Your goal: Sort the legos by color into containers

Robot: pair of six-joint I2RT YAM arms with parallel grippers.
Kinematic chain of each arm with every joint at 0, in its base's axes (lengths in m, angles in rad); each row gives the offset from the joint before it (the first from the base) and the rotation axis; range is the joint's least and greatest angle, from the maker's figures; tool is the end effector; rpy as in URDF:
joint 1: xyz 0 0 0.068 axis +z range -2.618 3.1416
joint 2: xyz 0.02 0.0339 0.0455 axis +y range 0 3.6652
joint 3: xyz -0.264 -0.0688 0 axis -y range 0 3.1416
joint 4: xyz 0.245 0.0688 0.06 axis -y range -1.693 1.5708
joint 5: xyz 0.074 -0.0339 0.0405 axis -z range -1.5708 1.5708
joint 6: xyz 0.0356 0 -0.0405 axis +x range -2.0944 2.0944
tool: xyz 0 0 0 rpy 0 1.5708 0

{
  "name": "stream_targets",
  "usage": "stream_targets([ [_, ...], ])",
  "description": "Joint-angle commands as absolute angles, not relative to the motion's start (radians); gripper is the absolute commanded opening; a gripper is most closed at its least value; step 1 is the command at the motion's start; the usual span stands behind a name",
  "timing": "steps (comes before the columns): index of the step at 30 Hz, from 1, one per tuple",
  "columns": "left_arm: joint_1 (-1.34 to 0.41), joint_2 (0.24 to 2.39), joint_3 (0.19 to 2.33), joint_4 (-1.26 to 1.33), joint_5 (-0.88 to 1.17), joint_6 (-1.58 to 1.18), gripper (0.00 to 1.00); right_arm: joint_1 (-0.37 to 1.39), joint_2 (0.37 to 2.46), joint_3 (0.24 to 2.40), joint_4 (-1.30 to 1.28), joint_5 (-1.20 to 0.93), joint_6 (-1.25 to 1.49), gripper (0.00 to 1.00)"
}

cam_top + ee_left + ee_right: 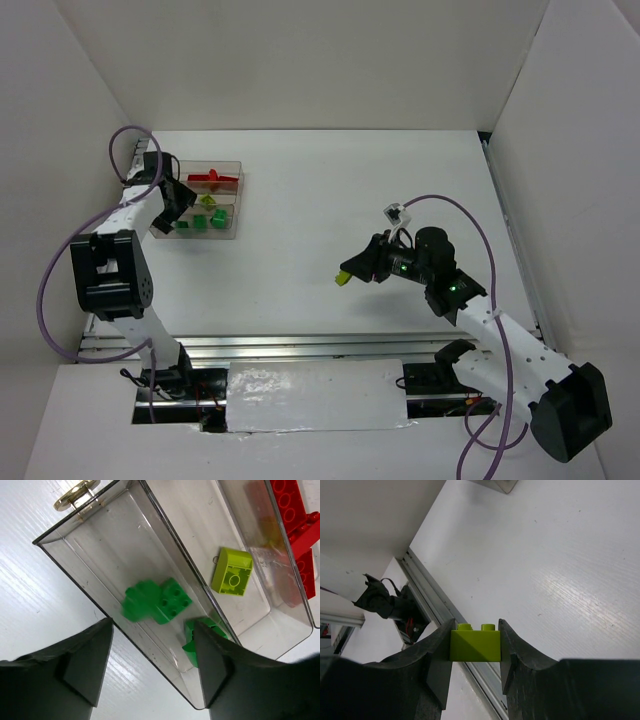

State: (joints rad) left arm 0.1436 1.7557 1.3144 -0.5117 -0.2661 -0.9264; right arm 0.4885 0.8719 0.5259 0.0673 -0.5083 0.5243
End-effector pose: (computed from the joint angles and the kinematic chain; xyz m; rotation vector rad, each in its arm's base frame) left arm 0.3732 0.0634 0.2343 -1.3520 2.0741 0.0049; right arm 0.1703 0.1101 0.2600 -0.3459 1.9505 1.1526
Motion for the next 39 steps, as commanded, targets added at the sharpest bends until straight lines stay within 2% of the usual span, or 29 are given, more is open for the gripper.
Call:
stream_targets([
  [1,0.149,1.724,1.313,-0.5,-0.279,-0.951,0.88,0.497,0.871,0.561,0.117,-0.52,0.525,0.0],
  [2,0.149,1.724,1.322,-0.503,-0.276,-0.953,0.99,0.497,0.87,0.561,0.114,-0.515,0.523,0.0],
  [6,0.149,1.697,1.328,-0.482,-0.207,-0.914,1.0,0.497,0.876,0.563,0.115,-0.503,0.537,0.0],
  [9,0.112,1.576,1.255,-0.353,-0.057,-0.824,1.0,0.497,0.887,0.56,0.141,-0.476,0.578,0.0],
  [10,0.056,1.484,1.223,-0.21,-0.005,-0.784,0.99,0.494,0.89,0.56,0.152,-0.477,0.584,0.0],
  [12,-0.059,1.371,1.102,-0.047,0.252,-0.681,1.0,0.489,0.905,0.572,0.173,-0.497,0.591,0.0],
  [13,-0.089,1.349,1.032,0.127,0.385,-0.661,1.0,0.482,0.907,0.577,0.181,-0.512,0.586,0.0],
  [15,-0.205,1.303,0.977,0.269,0.707,-0.658,1.0,0.479,0.897,0.58,0.227,-0.596,0.554,0.0],
  [18,-0.399,1.252,0.914,0.366,0.849,-0.576,0.99,0.479,0.871,0.586,0.299,-0.716,0.531,0.0],
  [25,-0.613,1.198,0.896,0.356,0.986,-0.477,0.99,0.479,0.779,0.548,0.461,-0.943,0.543,0.0],
  [33,-0.716,1.207,0.914,0.319,1.002,-0.43,1.0,0.482,0.745,0.525,0.548,-0.96,0.583,0.0],
  [36,-0.729,1.218,0.93,0.304,0.991,-0.419,0.95,0.483,0.772,0.534,0.583,-0.976,0.604,0.0],
  [38,-0.73,1.22,0.931,0.324,0.989,-0.433,0.88,0.491,0.785,0.546,0.572,-0.971,0.597,0.0],
  [39,-0.732,1.22,0.937,0.318,0.986,-0.431,0.77,0.497,0.79,0.549,0.566,-0.951,0.588,0.0],
])
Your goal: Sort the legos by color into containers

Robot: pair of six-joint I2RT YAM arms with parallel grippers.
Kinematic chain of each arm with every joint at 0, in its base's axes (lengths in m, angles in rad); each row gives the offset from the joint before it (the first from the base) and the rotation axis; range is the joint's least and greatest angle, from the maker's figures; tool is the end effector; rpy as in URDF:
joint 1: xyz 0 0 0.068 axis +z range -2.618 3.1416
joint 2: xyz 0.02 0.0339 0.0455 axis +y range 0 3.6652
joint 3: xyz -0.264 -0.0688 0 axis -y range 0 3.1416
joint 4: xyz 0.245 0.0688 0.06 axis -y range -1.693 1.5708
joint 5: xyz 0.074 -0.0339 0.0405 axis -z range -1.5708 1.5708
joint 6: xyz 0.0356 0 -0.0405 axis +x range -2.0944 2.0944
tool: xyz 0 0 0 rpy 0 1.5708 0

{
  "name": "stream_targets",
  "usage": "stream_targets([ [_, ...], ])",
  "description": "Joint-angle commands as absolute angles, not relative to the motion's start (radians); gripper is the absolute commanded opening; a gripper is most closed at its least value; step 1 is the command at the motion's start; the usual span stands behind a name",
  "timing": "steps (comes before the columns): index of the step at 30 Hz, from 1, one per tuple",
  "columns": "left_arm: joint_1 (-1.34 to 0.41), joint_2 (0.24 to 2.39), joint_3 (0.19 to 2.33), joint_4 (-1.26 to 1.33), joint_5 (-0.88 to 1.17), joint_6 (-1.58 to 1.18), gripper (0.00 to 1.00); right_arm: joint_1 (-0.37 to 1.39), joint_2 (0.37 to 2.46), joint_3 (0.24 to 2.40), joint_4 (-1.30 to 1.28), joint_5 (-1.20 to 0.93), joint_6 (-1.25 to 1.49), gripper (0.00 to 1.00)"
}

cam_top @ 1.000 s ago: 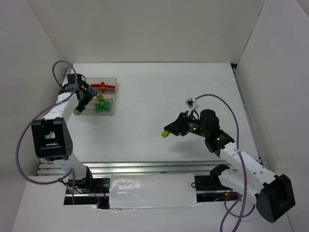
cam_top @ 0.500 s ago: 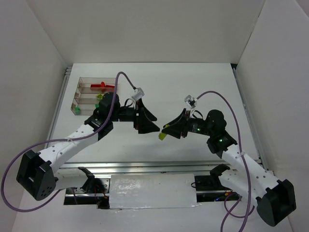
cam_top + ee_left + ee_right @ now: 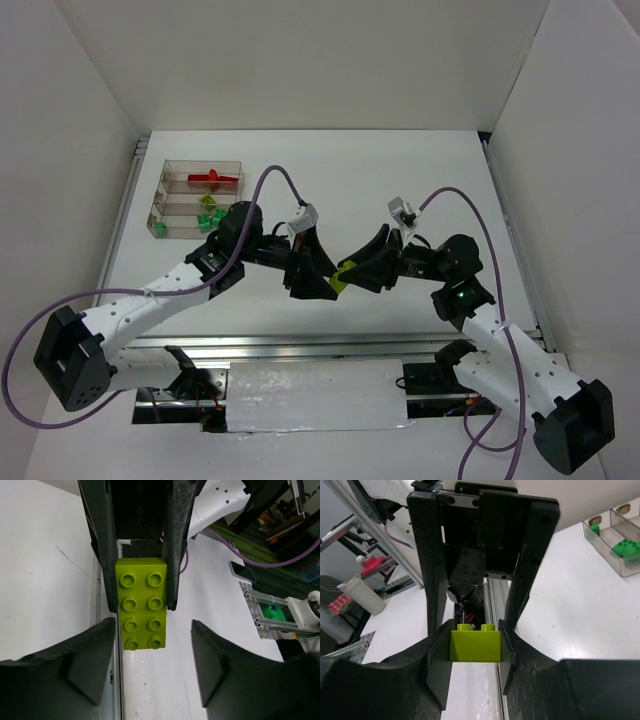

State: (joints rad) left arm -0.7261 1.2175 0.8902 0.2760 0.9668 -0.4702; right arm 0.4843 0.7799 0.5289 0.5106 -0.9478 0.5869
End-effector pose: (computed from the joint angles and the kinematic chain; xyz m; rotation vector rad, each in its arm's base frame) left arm 0.1855 -0.2039 0.3344 1.0528 1.5706 -1.6392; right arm 0.1424 0.1076 0.3207 -0.8191 1.3763 1.4720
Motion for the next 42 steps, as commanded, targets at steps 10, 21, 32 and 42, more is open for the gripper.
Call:
stream_targets([
  [10,-0.735,1.252,0.96,0.273,0.965,-0.407,0.0,0.528,0.798,0.591,0.499,-0.853,0.549,0.0],
  [21,-0.358,1.413,1.181,-0.382,-0.124,-0.702,0.0,0.491,0.557,0.6,0.086,-0.114,0.538,1.0],
  [32,0.087,1.821,1.613,-0.569,-0.27,-0.925,0.01,0.494,0.528,0.623,-0.089,-0.109,0.545,1.0],
  [42,0.126,1.944,1.641,-0.551,-0.267,-0.913,0.22,0.494,0.561,0.621,-0.087,-0.123,0.509,1.0],
])
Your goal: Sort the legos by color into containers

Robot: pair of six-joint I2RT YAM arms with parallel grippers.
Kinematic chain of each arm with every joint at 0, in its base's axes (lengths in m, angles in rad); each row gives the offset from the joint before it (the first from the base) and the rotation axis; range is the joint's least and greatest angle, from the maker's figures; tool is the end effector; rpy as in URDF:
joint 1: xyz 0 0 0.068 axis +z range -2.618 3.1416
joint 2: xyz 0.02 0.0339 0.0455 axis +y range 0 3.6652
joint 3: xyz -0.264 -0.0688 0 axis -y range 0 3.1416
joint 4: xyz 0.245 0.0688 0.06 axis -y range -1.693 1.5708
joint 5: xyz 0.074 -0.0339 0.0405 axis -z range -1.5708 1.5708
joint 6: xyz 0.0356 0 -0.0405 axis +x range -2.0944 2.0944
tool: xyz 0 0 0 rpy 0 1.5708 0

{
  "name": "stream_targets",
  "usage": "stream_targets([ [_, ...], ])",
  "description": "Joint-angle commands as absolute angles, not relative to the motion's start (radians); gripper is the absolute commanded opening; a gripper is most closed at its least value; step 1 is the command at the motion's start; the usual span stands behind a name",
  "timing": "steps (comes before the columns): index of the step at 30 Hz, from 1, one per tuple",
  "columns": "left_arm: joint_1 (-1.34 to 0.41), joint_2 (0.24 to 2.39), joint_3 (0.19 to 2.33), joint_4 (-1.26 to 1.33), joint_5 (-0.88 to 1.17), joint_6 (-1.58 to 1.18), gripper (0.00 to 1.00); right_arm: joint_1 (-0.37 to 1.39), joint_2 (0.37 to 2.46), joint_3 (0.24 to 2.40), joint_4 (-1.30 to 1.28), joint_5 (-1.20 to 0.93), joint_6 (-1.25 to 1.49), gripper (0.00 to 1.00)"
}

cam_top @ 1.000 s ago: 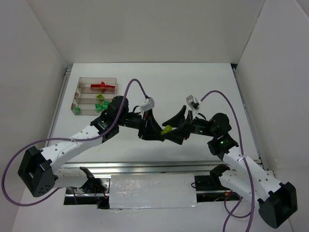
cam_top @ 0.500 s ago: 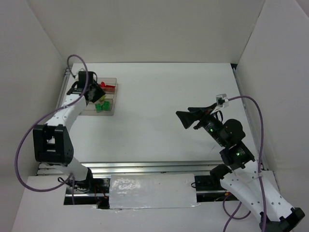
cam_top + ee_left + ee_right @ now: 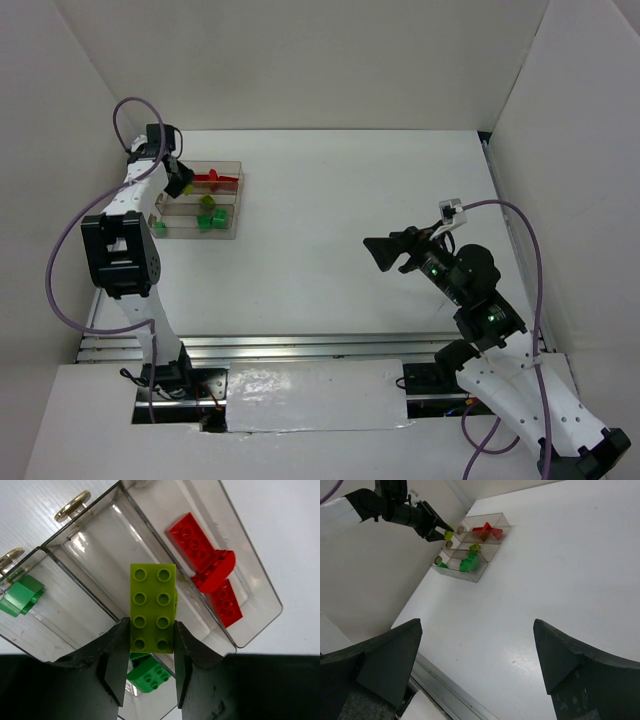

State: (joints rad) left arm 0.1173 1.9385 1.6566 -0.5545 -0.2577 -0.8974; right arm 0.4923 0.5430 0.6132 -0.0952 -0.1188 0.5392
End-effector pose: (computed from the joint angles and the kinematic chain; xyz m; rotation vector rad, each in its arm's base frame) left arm 0.4355 0.0605 0.2689 -1.2544 2.0135 -0.0626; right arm 0.1244 0.0715 0.3242 -0.0576 1.6685 0.8879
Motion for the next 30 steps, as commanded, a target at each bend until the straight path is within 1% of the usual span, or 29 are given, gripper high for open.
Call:
stream_targets([
  [1,0.126,1.944,1.634,-0.546,-0.264,-0.913,0.24,0.492,0.575,0.626,-0.089,-0.13,0.506,1.0],
  [3,0.126,1.948,1.634,-0.534,-0.258,-0.908,0.38,0.495,0.587,0.632,-0.086,-0.144,0.5,1.0],
  [4,0.126,1.95,1.638,-0.528,-0.244,-0.901,0.63,0.495,0.598,0.634,-0.08,-0.158,0.5,1.0],
  [5,0.127,1.953,1.65,-0.534,-0.241,-0.903,0.73,0.495,0.603,0.637,-0.08,-0.167,0.499,1.0],
  [7,0.126,1.953,1.68,-0.56,-0.23,-0.897,0.99,0.492,0.612,0.637,-0.074,-0.184,0.494,1.0],
  [10,0.126,1.907,1.678,-0.548,-0.219,-0.891,1.0,0.494,0.624,0.656,-0.089,-0.204,0.48,1.0],
  [13,0.121,1.83,1.692,-0.581,-0.209,-0.853,1.0,0.492,0.63,0.693,-0.156,-0.181,0.485,1.0],
  [15,0.069,1.734,1.7,-0.632,-0.238,-0.774,1.0,0.494,0.637,0.784,-0.311,-0.092,0.482,1.0],
  [16,0.042,1.692,1.692,-0.643,-0.259,-0.744,1.0,0.494,0.638,0.866,-0.375,-0.048,0.477,1.0],
  [17,-0.019,1.601,1.678,-0.661,-0.271,-0.723,1.0,0.495,0.638,0.909,-0.499,0.042,0.477,1.0],
  [19,-0.086,1.495,1.594,-0.67,-0.293,-0.651,1.0,0.495,0.621,1.007,-0.637,0.132,0.474,1.0],
  [20,-0.145,1.386,1.527,-0.679,-0.334,-0.635,1.0,0.495,0.592,1.032,-0.667,0.188,0.469,1.0],
  [22,-0.19,1.275,1.458,-0.701,-0.371,-0.595,1.0,0.502,0.562,1.089,-0.731,0.219,0.442,1.0],
  [23,-0.205,1.171,1.4,-0.71,-0.382,-0.586,1.0,0.512,0.534,1.106,-0.753,0.239,0.443,1.0],
  [24,-0.207,1.123,1.372,-0.722,-0.379,-0.559,0.99,0.526,0.522,1.12,-0.773,0.274,0.449,1.0],
  [25,-0.209,1.068,1.346,-0.726,-0.38,-0.539,1.0,0.54,0.509,1.153,-0.813,0.273,0.443,1.0],
  [26,-0.21,0.969,1.294,-0.723,-0.377,-0.514,1.0,0.548,0.487,1.172,-0.831,0.275,0.442,1.0],
  [28,-0.215,0.878,1.255,-0.729,-0.394,-0.444,1.0,0.56,0.46,1.213,-0.888,0.288,0.436,1.0],
  [29,-0.215,0.8,1.23,-0.748,-0.426,-0.428,0.99,0.56,0.442,1.232,-0.914,0.301,0.433,1.0],
  [30,-0.216,0.764,1.218,-0.761,-0.442,-0.416,1.0,0.56,0.434,1.265,-0.943,0.343,0.43,1.0],
])
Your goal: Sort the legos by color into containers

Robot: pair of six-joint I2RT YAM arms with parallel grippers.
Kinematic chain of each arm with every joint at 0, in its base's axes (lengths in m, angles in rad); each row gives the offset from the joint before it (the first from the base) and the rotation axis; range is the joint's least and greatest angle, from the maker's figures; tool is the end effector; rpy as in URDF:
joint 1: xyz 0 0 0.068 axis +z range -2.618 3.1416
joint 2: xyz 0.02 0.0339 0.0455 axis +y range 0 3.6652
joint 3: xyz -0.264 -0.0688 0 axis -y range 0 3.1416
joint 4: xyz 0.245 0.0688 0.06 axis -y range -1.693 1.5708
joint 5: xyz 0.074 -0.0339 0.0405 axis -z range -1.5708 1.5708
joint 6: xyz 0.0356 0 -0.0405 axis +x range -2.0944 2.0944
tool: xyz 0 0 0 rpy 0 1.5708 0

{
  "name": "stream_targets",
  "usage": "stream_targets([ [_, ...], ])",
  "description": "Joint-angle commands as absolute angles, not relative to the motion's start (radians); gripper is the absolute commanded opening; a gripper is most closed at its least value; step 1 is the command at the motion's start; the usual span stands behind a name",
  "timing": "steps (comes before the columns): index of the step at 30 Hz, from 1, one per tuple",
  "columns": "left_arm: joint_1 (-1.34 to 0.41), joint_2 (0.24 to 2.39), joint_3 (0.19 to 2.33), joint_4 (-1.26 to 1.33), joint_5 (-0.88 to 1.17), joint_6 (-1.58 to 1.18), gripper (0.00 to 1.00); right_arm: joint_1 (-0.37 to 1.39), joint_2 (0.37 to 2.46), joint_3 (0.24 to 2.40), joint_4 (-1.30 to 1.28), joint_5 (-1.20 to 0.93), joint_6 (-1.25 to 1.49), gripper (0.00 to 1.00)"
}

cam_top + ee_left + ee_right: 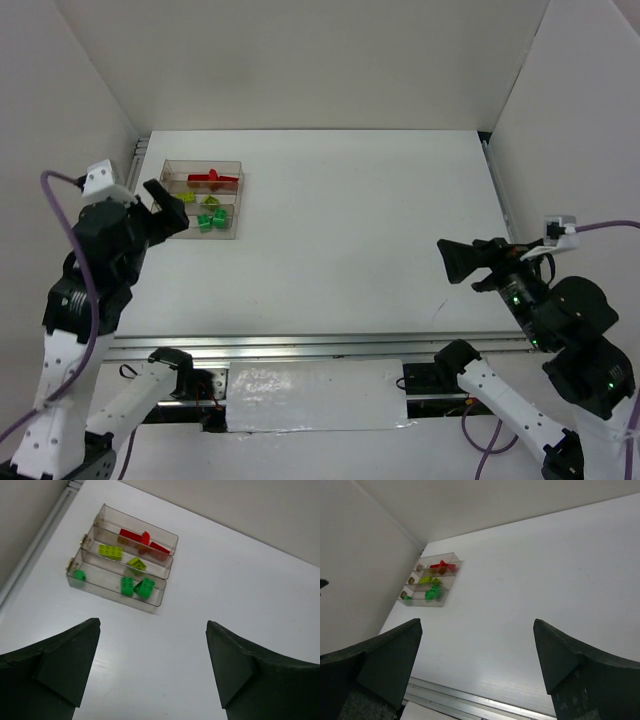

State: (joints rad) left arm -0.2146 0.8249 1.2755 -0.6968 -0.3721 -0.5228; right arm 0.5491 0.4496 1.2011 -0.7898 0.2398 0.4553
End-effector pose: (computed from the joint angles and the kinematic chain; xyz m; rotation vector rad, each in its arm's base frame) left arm 0.1388 -0.0170 0.4420 -0.5328 1.7233 -0.1882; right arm 0.0290 0.0078 0.4352 0.1123 1.6355 0.5824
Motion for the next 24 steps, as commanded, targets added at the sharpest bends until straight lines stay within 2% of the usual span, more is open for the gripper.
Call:
stream_targets([
  [1,-0.219,0.724,1.203,-0.768,-0.458,-0.422,1.0,0.56,0.425,1.281,-0.997,0.365,0.426,1.0],
  [5,-0.232,0.527,1.144,-0.804,-0.43,-0.463,1.0,0.558,0.385,1.339,-1.091,0.425,0.405,0.99],
  [10,-0.232,0.422,1.146,-0.877,-0.414,-0.465,1.0,0.558,0.367,1.402,-1.134,0.414,0.4,1.0],
  [24,-0.232,0.417,1.123,-0.939,-0.426,-0.483,1.0,0.558,0.359,1.396,-1.128,0.402,0.419,1.0],
])
